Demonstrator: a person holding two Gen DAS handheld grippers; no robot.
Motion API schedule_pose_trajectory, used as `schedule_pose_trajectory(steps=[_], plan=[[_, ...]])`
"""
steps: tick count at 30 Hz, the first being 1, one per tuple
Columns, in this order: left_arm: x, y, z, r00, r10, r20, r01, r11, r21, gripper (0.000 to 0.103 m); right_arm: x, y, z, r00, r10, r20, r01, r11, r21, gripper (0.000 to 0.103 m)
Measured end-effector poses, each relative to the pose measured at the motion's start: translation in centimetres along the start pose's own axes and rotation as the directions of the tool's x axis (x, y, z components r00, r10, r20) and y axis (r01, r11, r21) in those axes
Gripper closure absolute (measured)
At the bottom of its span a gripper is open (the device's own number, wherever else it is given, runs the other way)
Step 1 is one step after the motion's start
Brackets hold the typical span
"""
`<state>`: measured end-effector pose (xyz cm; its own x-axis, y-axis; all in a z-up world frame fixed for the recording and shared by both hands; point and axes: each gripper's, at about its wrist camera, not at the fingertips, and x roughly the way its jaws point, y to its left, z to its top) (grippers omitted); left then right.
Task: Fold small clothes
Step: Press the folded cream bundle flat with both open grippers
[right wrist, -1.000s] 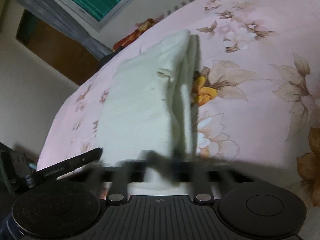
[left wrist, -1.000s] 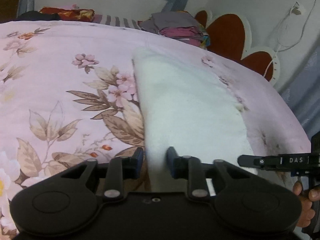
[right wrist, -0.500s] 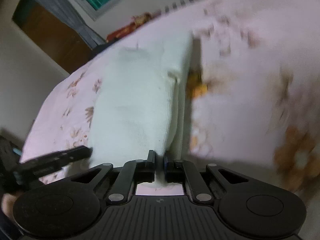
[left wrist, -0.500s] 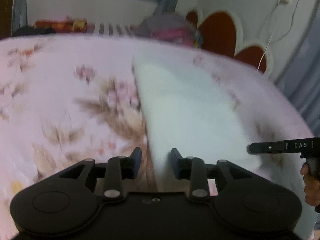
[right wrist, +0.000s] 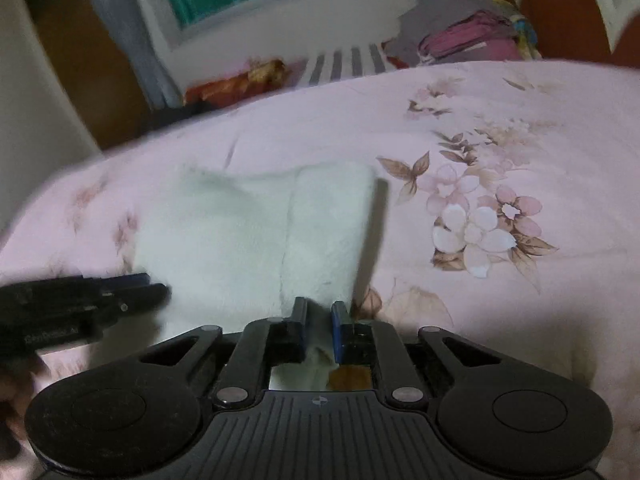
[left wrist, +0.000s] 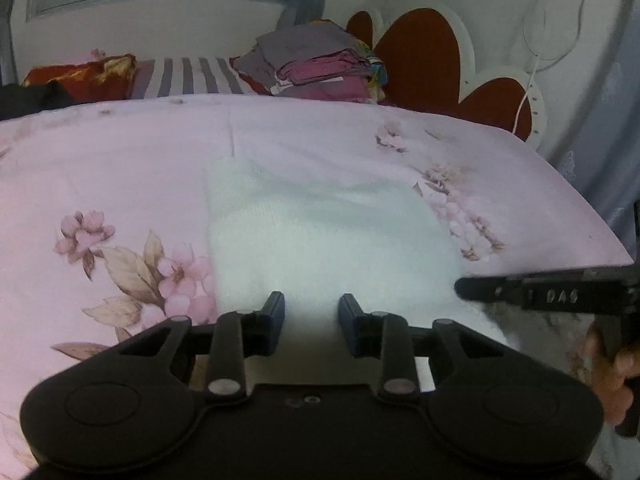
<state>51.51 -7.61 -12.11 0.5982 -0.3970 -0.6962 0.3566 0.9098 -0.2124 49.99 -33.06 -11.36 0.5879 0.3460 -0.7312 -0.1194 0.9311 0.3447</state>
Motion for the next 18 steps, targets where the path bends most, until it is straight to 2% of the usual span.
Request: schedule_pose_trajectory(steps=[1,2,4,6,8,10,12,13,15,18], plan=[[-0.7,0.0,0.4,0.999,0.001,0.042,-0.002,1.000,0.008,0.076,-0.5,-0.2,0.3,1.000,0.001,0.003,-0.001,1.000,0.001,0.092],[-0.9,0.3,0.9,0.998,0.003,0.070,-0.004,1.000,0.015,0.076,-1.3,0.1,0.7,0.999,-0.011,0.041,0.012,1.000,-0.026,0.092],[-0.1,0.8,2.5,0.996,0.012,0.084,-0.014,1.000,0.015,0.076,-2.2,0.4,1.8,0.993,-0.003,0.121,0.009,0.999,-0.053,0.092],[1.2,1.1,3.9,0.997,0.006,0.082,-0.007,1.000,0.012,0.076,-1.1,0.4,3.3,0.991,0.021,0.131,-0.017,0.999,-0.035,0.092],[3.3,1.6,4.7,0.999,0.003,0.046,-0.004,1.000,0.020,0.075,0.5,1.3,4.8,0.991,0.037,0.126,-0.028,0.997,-0.072,0.092],[6.0,2.4,4.5,0.999,0.049,-0.017,-0.048,0.998,0.047,0.071,2.9,1.6,5.9,0.996,0.044,0.083,-0.036,0.995,-0.097,0.092],[6.2,3.7,4.1,1.000,0.019,-0.001,-0.019,0.999,-0.041,0.071,5.7,1.5,5.7,1.000,-0.027,-0.007,0.026,0.991,-0.128,0.092],[5.8,3.7,4.2,1.000,0.015,-0.003,-0.015,0.999,-0.040,0.071,6.0,1.0,5.5,1.000,-0.016,0.024,0.019,0.991,-0.132,0.092],[5.1,3.0,4.3,0.999,0.034,0.009,-0.034,0.999,-0.011,0.074,5.9,0.5,5.7,1.000,-0.007,0.007,0.007,0.995,-0.095,0.092],[4.6,1.2,5.1,0.997,0.020,0.070,-0.025,0.997,0.069,0.074,5.5,1.1,5.9,0.999,-0.026,0.026,0.029,0.993,-0.113,0.092]])
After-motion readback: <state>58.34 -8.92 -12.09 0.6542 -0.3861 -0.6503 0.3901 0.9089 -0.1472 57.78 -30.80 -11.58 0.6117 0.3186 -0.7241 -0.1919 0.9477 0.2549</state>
